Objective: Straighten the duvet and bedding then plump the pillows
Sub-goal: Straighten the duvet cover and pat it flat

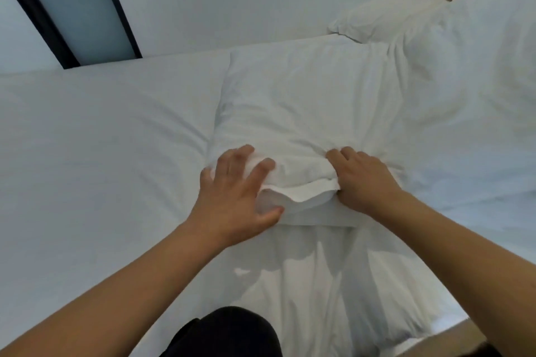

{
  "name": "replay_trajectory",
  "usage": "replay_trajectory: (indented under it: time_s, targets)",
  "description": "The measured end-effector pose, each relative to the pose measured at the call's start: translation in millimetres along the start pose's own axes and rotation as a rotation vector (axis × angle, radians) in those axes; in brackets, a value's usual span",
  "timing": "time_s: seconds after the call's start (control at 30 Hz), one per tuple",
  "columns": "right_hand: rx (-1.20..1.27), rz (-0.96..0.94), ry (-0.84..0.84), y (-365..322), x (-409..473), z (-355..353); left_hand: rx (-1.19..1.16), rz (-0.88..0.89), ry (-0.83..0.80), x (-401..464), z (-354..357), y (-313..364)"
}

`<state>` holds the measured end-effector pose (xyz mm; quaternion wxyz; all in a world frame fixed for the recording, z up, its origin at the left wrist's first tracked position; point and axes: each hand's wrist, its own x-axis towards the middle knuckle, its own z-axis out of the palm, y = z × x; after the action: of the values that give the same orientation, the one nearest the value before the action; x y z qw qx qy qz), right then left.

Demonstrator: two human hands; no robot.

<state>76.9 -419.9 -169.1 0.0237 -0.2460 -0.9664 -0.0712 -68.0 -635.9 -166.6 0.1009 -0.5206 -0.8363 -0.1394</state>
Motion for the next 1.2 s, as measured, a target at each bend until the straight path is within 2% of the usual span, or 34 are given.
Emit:
replay_trajectory:
  time_s: [0.13, 0.2, 0.27, 0.3, 0.33, 0.37, 0.4, 0.43, 0.47, 0.5, 0.57, 0.6, 0.63, 0.73, 0.77, 0.8, 0.87, 0.93, 1.0, 1.07, 1.1, 1.13, 1.17, 1.2]
  targets:
    - [0.007, 0.015, 0.028, -9.7, 7.6, 5.1, -0.108, -0.349, -0.049, 17.5, -8.0, -49.8]
    - [0.008, 0.022, 0.016, -12.9, 6.0, 12.2, -0.060, -0.416, -0.209, 7.8, -10.9, -57.2]
    - [0.009, 0.009, 0.020, -13.4, 1.8, 16.8, -0.039, -0.411, -0.343, -11.6, -1.0, -46.5]
    - [0.016, -0.002, 0.022, -13.5, 1.4, 16.3, -0.087, -0.441, -0.350, -17.2, 0.4, -41.8]
    - [0.030, -0.005, 0.024, -12.9, 2.3, 14.8, -0.147, -0.472, -0.290, -17.2, -2.4, -40.6]
    - [0.054, 0.007, 0.029, -11.9, 3.2, 13.6, -0.192, -0.441, -0.112, -12.6, -2.9, -46.0]
    - [0.084, 0.026, 0.035, -10.6, 3.3, 13.9, -0.162, -0.331, 0.066, -8.6, -5.8, -52.7]
    - [0.110, 0.040, 0.038, -9.6, 1.2, 16.3, -0.068, -0.227, 0.141, -10.4, -7.8, -58.0]
    - [0.117, 0.024, 0.040, -8.7, -2.9, 21.3, 0.020, -0.159, 0.110, -18.0, -3.9, -62.4]
    - [0.113, -0.024, 0.029, -6.3, -8.1, 28.7, 0.104, -0.151, -0.019, -31.1, 9.0, -67.1]
    - [0.143, -0.142, -0.068, 4.1, -16.1, 35.5, 0.188, -0.285, -0.214, -58.0, 36.0, -67.5]
    - [0.193, -0.174, -0.127, 12.7, -16.9, 32.7, 0.214, -0.337, -0.204, -63.7, 41.2, -59.8]
    - [0.250, -0.172, -0.153, 25.3, -16.9, 28.9, 0.201, -0.296, -0.136, -58.7, 37.3, -46.4]
    - [0.267, -0.072, -0.013, 66.8, -22.1, 18.6, 0.092, 0.149, 0.222, -9.6, 2.7, 14.9]
    - [0.218, -0.047, 0.040, 76.1, -27.3, 17.3, 0.068, 0.281, 0.208, 8.3, -4.7, 36.2]
    - [0.158, -0.042, 0.085, 83.1, -33.7, 18.0, 0.059, 0.353, 0.103, 26.1, -8.5, 57.2]
    - [0.058, -0.003, 0.176, 96.7, -46.2, 23.7, 0.139, 0.314, -0.250, 56.5, 4.1, 89.5]
    - [0.033, 0.144, 0.285, 114.9, -58.7, 28.5, 0.258, 0.210, -0.459, 79.1, 23.7, 108.9]
    - [0.040, 0.298, 0.375, 133.0, -73.2, 33.0, 0.309, 0.190, -0.468, 97.3, 35.5, 121.0]
    - [0.056, 0.446, 0.393, 144.3, -87.4, 34.6, 0.234, 0.240, -0.287, 114.5, 29.0, 125.4]
    - [0.183, 0.574, 0.434, 148.9, -90.3, 31.3, 0.160, 0.224, -0.181, 119.4, 21.1, 122.2]
    - [0.439, 0.744, 0.522, 154.5, -89.4, 25.8, 0.074, 0.193, -0.065, 121.2, 13.1, 114.5]
    - [0.829, 0.951, 0.610, 161.6, -84.0, 16.2, -0.008, 0.157, 0.012, 120.0, 6.9, 103.1]
    - [1.297, 1.109, 0.668, 169.8, -76.8, 4.9, -0.075, 0.127, 0.009, 115.7, 3.4, 92.1]
